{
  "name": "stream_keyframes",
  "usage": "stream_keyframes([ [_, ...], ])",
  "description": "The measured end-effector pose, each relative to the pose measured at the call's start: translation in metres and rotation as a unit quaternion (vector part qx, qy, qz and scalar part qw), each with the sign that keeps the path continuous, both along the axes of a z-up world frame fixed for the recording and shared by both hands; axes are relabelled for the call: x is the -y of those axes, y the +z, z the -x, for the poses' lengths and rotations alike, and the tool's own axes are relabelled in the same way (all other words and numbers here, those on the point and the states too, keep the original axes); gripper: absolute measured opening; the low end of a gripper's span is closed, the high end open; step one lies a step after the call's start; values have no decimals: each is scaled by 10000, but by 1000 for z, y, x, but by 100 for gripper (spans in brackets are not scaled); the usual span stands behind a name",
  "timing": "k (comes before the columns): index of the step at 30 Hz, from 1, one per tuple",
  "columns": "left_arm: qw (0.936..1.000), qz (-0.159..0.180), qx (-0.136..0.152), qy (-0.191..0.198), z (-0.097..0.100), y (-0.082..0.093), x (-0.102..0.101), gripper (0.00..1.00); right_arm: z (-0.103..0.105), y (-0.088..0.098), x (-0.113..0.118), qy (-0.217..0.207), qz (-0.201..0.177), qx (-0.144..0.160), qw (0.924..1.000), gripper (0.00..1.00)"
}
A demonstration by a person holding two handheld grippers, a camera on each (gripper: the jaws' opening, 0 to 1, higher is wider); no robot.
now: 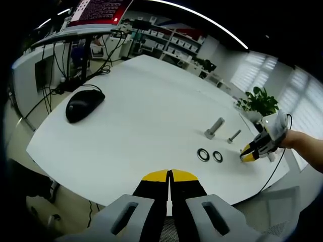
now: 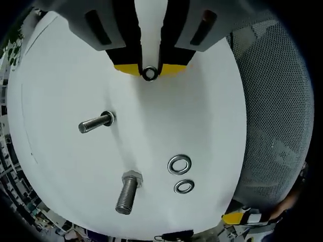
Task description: Place the washer onto the threaded stud by aligning its center hole with the stud, sliding it down to the base, and recovering from edge contact or off-axis alignment until the washer reaches the visible bottom stop.
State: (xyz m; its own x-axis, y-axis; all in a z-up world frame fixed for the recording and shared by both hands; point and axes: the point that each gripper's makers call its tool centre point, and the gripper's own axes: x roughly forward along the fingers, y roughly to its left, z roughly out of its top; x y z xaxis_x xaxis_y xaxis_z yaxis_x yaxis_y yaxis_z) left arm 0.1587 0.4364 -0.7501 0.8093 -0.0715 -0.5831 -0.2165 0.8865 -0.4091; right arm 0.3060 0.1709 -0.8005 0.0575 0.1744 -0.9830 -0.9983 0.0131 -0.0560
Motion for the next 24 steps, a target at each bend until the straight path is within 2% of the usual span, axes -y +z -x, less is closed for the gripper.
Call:
stream_keyframes([
  [4,10000,-7,-5,-4,0,0,1,0,-2,0,2,50,-25,50,10000,13],
  [8,10000,-9,-6,-5,0,0,1,0,-5,1,0,-255,-257,-23,9993,13],
  [9,10000,-9,-7,-6,0,1,1,0,-1,1,1,-322,-252,-147,9991,13],
  [14,10000,-6,1,-6,0,0,0,0,-1,14,-5,-529,-514,-284,9969,13],
  [24,10000,-2,13,-9,0,0,0,0,-18,46,-21,-603,-836,-32,9947,13],
])
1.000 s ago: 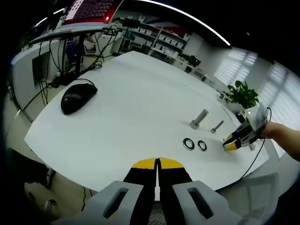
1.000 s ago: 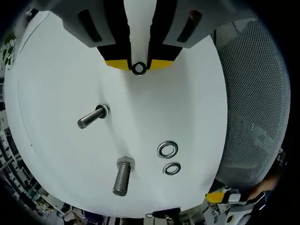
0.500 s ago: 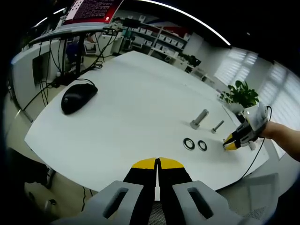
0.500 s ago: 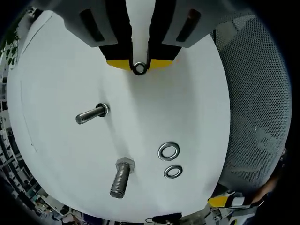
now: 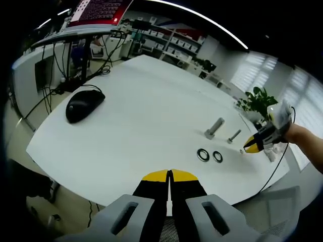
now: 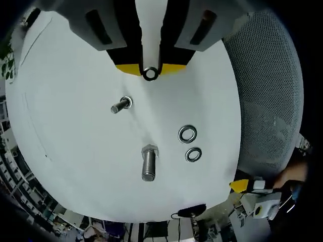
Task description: Place the washer onto the threaded stud by aligning its center hole with the stud, sliding it down to the base, and recovering from edge contact or off-axis alignment until the washer reaches the visible bottom stop.
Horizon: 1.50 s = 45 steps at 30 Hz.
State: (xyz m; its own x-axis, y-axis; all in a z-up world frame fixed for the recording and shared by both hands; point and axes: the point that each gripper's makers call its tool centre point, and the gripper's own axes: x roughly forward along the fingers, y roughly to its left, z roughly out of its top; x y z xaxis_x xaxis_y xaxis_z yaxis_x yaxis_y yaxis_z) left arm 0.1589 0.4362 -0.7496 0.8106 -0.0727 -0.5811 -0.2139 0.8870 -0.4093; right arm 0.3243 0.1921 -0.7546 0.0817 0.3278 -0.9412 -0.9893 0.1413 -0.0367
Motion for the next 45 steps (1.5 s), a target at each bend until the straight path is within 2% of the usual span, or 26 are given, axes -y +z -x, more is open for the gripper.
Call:
stream_keyframes([
  [7,10000,4,2,5,0,0,0,0,-14,17,-13,46,-177,275,9995,13],
  [17,10000,5,9,4,0,1,1,0,-24,22,-21,133,-256,516,9982,13],
  [26,10000,3,10,12,0,1,0,0,-36,25,-27,28,-341,622,9975,13],
  [31,10000,3,11,9,0,0,0,0,-35,23,-29,102,-285,551,9980,13],
  [37,10000,3,15,8,0,0,-1,0,-36,15,-30,444,-27,566,9974,13],
  [45,10000,-5,9,-5,0,0,0,0,-40,10,-31,643,203,544,9962,13],
])
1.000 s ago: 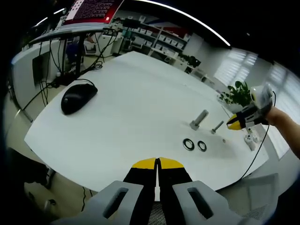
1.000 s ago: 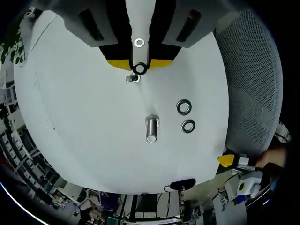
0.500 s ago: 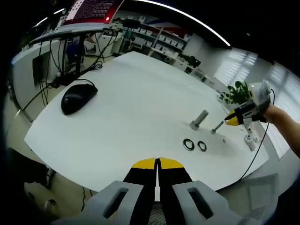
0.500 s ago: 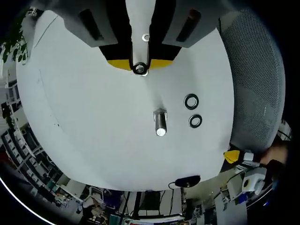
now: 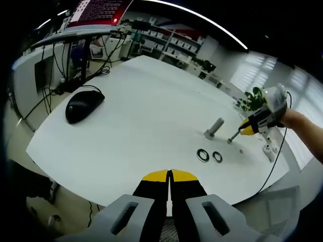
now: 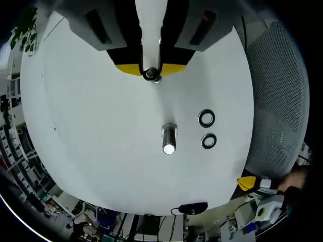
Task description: Place the washer onto the threaded stud by aligning its center hole with the stud, sliding it down to the base, and recovering from edge contact or off-axis alignment until the washer reaches the visible bottom stop.
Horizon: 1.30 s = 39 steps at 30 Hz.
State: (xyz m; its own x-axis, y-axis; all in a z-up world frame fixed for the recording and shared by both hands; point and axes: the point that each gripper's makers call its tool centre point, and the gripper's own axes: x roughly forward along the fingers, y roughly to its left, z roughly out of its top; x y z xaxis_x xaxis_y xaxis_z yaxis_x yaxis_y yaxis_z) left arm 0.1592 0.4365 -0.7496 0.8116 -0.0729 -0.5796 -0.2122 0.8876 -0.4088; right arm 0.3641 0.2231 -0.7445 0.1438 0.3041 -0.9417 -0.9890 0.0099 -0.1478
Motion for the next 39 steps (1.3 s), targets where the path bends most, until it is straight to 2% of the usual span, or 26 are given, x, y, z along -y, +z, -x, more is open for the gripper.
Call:
stream_keyframes([
  [15,10000,67,37,22,-1,1,1,0,-2,-34,1,102,455,-172,9988,13],
  [23,10000,76,31,24,-1,0,1,0,-1,-46,2,125,534,-274,9981,14],
  [26,10000,80,25,20,-1,0,1,0,-3,-43,-2,394,407,-165,9983,18],
  [28,10000,76,17,12,-1,0,1,0,-4,-44,-2,305,378,-122,9987,27],
  [32,10000,78,12,13,-1,-1,1,0,-2,-46,1,113,209,-260,9994,32],
  [36,9999,103,50,20,-2,0,2,0,3,-48,5,-164,-27,-422,9990,33],
  [39,9999,98,26,15,-2,0,2,0,5,-49,13,-230,-36,-467,9986,33],
])
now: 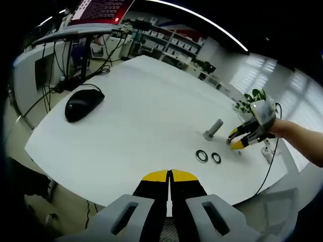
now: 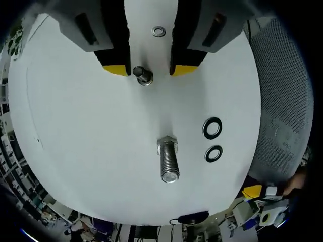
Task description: Place the washer onto the threaded stud by aligning its center hole with the stud, sliding it down to the base, and recovering from edge contact or off-axis alignment until the washer reaches the visible bottom stop.
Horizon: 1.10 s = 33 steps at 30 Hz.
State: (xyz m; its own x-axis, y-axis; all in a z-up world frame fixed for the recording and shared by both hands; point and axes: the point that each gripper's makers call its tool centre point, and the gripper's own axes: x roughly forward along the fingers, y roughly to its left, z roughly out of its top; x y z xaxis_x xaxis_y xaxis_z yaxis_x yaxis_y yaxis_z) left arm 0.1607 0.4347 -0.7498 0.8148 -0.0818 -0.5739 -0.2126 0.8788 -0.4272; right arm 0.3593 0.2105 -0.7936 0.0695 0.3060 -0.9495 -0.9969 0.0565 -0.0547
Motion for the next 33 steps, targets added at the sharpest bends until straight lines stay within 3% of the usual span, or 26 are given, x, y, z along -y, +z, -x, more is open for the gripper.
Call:
stream_keyframes([
  [10,10000,-2,-39,-1,1,-2,0,0,1,3,27,-745,-393,-163,9963,34],
  [15,10000,1,-39,13,1,-1,0,0,6,1,41,-921,-425,-229,9946,33],
  [32,10000,-12,-83,15,2,-2,-1,0,24,-4,60,-842,-237,-461,9951,32],
  [33,10000,-15,-79,15,2,-2,-1,0,22,-4,59,-720,-257,-349,9965,31],
])
